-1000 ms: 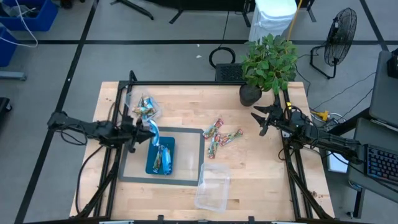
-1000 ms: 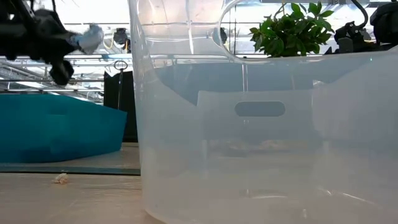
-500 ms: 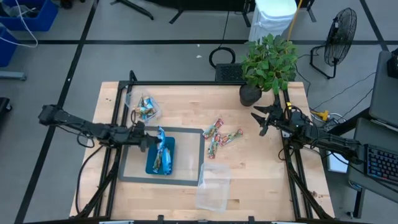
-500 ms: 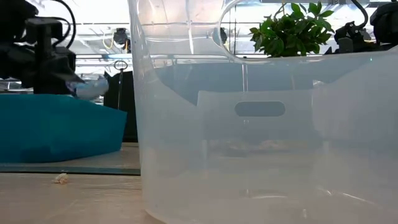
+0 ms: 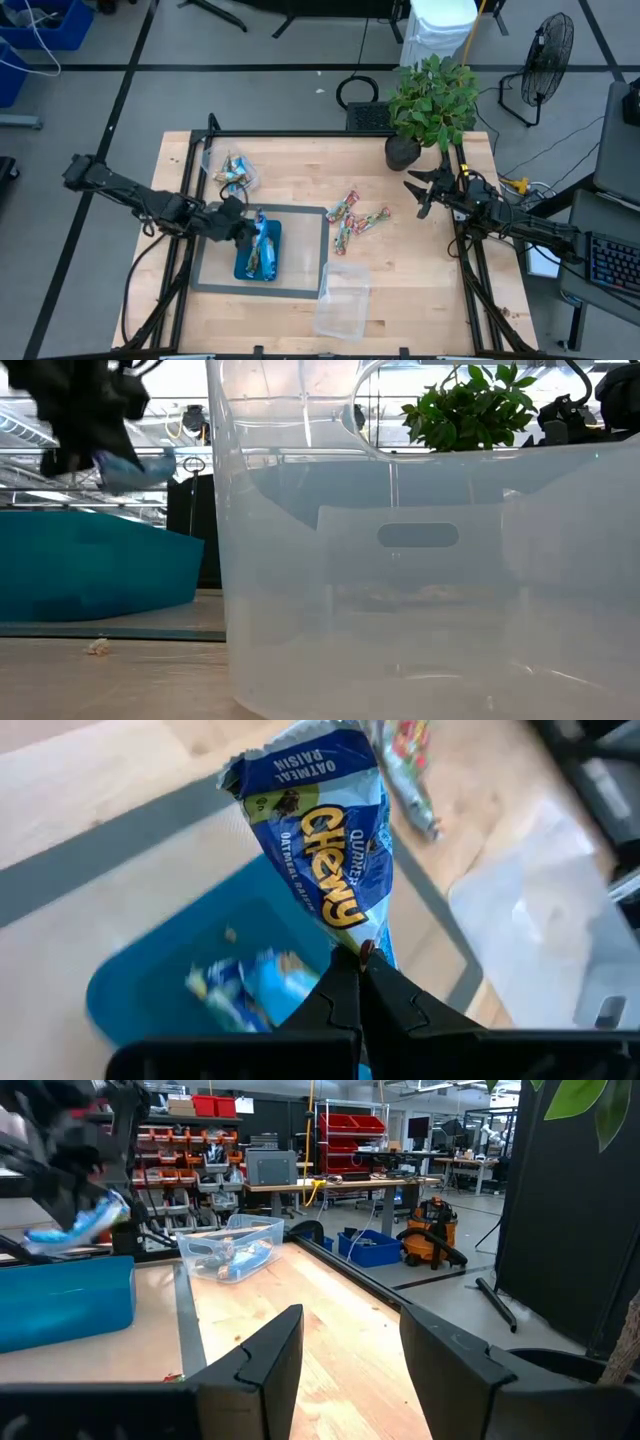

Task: Pick and place Granola Bars by type
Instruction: Put the blue granola bar into the blue bin

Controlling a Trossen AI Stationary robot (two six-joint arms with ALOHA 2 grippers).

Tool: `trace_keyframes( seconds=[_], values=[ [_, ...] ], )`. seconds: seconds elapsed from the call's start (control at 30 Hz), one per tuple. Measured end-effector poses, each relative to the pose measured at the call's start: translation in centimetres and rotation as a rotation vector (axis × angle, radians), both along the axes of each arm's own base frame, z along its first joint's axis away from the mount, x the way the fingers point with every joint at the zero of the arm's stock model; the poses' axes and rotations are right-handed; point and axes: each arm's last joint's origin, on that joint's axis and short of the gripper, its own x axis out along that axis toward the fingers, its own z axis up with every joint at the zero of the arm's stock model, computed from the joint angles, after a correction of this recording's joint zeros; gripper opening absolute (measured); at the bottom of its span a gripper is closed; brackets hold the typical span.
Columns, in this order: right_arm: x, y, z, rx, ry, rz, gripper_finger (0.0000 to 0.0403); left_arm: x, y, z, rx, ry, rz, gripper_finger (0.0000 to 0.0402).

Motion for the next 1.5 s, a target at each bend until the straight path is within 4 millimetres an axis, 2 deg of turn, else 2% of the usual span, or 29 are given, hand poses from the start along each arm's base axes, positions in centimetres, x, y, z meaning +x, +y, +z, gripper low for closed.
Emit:
trace_keyframes(
  seconds=[0.13, 0.27, 0.47, 0.63, 1.07, 1.3, 1.5],
  values=[
    [0.0, 0.0, 0.0, 0.000, 0.000, 0.000, 0.0160, 1.1, -1.2, 3.4, -0.032, 0.145, 0.020, 0.0001],
    [0.0, 0.0, 0.0, 0.000, 0.000, 0.000, 0.0160, 2.4, -2.5, 4.4, -0.064, 0.283, 0.040, 0.0001],
    [0.0, 0.0, 0.0, 0.000, 0.000, 0.000, 0.0160, 3.8, -4.1, 2.1, -0.135, 0.511, 0.138, 0.0001],
    [0.0, 0.0, 0.0, 0.000, 0.000, 0.000, 0.0160, 4.6, -4.8, 0.1, -0.191, 0.609, 0.248, 0.0003],
    [0.0, 0.0, 0.0, 0.000, 0.000, 0.000, 0.0160, 5.2, -4.2, -2.6, -0.189, 0.819, 0.454, 0.0002],
    [0.0, 0.0, 0.0, 0.000, 0.000, 0.000, 0.0160, 5.8, -3.8, -3.6, -0.206, 0.888, 0.439, 0.0002],
    [0.0, 0.0, 0.0, 0.000, 0.000, 0.000, 0.0160, 6.8, -3.8, -3.7, -0.240, 0.829, 0.345, 0.0002]
  ],
)
